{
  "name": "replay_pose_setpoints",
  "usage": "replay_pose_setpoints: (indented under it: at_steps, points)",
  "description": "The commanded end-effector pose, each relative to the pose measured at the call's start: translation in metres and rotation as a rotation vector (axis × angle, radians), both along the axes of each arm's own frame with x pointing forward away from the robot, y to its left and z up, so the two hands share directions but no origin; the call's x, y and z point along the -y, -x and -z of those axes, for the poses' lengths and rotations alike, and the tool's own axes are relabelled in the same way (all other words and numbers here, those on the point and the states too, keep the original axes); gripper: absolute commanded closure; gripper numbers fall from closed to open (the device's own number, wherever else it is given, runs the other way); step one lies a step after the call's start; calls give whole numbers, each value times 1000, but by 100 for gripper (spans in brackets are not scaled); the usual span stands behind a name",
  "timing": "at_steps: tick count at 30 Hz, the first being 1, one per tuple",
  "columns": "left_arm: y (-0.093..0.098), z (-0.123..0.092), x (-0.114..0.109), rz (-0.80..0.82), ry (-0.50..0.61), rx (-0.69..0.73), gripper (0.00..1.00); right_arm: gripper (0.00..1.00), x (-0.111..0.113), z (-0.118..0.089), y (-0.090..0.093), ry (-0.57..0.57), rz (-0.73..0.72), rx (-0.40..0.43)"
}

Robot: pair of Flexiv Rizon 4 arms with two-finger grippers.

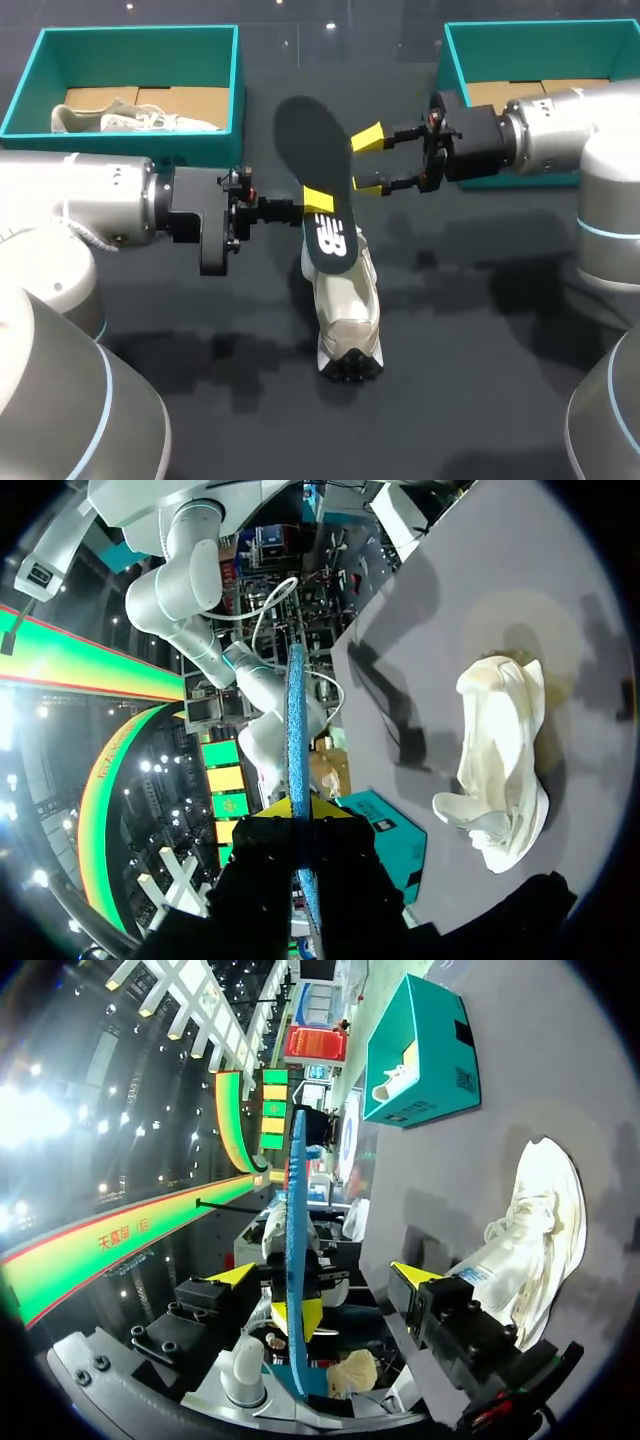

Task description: Take the shoe out of the shoebox, open the shoe tongue, remove and reinsert the insole, then place the shoe into the shoebox

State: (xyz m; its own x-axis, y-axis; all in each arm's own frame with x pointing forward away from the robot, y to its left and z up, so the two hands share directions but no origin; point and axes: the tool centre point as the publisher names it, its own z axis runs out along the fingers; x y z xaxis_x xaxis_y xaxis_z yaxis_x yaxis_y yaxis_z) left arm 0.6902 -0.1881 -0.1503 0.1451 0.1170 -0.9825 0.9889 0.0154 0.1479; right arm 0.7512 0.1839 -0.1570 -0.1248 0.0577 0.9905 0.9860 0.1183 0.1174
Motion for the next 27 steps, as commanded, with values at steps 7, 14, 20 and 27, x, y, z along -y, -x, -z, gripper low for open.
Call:
replay_pose_setpoints:
  at_steps: [7, 14, 20, 27]
  points:
    - [-21, 11, 10, 9, -1, 10, 100, 49, -8, 5, -1, -16, -8, -8]
    - [-26, 14, 15, 0, -6, 7, 100, 53, -13, 4, 3, -19, -6, 17]
    - [-27, 15, 17, -2, -8, -7, 100, 52, -16, 3, 5, -19, -12, 46]
    - [-28, 16, 19, -10, -12, -9, 100, 53, -19, 2, 4, -17, -15, 68]
